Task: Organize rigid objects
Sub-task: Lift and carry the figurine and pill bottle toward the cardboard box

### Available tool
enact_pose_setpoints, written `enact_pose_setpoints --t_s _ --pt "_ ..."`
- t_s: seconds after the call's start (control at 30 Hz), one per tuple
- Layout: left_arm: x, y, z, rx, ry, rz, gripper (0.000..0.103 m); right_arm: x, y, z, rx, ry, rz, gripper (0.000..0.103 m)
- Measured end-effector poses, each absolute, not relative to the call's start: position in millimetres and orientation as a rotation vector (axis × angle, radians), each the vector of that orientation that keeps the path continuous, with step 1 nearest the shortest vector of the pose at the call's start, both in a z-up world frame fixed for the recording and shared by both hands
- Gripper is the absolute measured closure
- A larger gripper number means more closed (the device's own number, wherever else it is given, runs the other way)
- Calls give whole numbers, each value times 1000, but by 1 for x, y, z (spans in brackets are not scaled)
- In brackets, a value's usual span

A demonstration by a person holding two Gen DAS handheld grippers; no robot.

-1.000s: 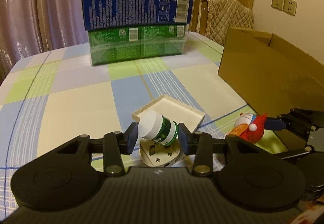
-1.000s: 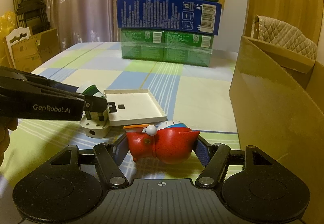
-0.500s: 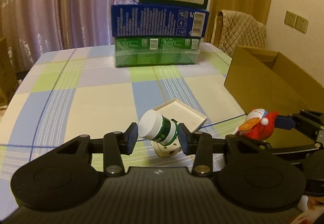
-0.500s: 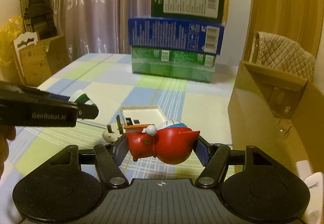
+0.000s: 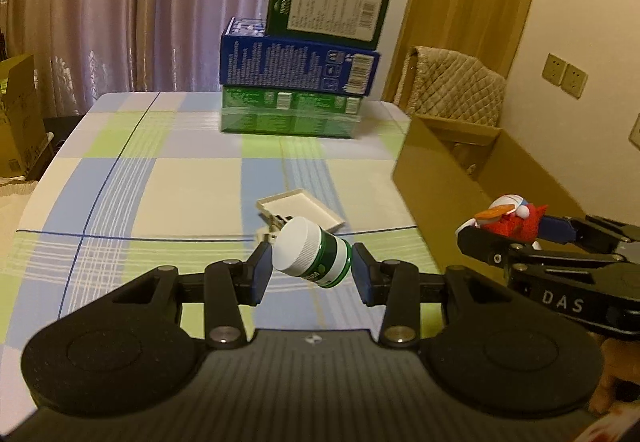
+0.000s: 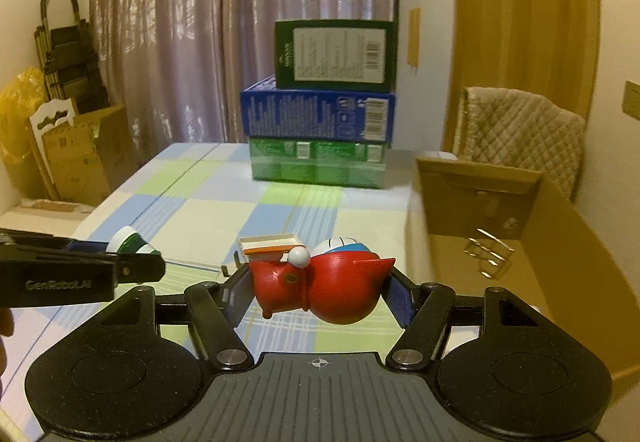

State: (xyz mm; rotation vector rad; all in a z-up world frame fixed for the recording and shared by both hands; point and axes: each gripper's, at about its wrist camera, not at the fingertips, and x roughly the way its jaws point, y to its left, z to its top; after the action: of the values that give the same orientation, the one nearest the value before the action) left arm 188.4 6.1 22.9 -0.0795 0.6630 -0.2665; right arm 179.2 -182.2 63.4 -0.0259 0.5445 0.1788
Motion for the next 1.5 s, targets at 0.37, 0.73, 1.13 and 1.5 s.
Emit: enact_pose_setpoints --t_s 0.37,0.73,1.13,1.5 --pt "145 -20 48 -101 654 -284 66 142 -229 85 -5 544 100 39" --pt "129 -41 62 -93 631 -323 66 117 -267 93 30 545 31 39" --pt "138 -76 67 -69 631 -402 66 111 -308 96 64 542 -40 39" --pt "171 -139 65 -26 651 -517 66 138 -354 94 82 544 -72 39"
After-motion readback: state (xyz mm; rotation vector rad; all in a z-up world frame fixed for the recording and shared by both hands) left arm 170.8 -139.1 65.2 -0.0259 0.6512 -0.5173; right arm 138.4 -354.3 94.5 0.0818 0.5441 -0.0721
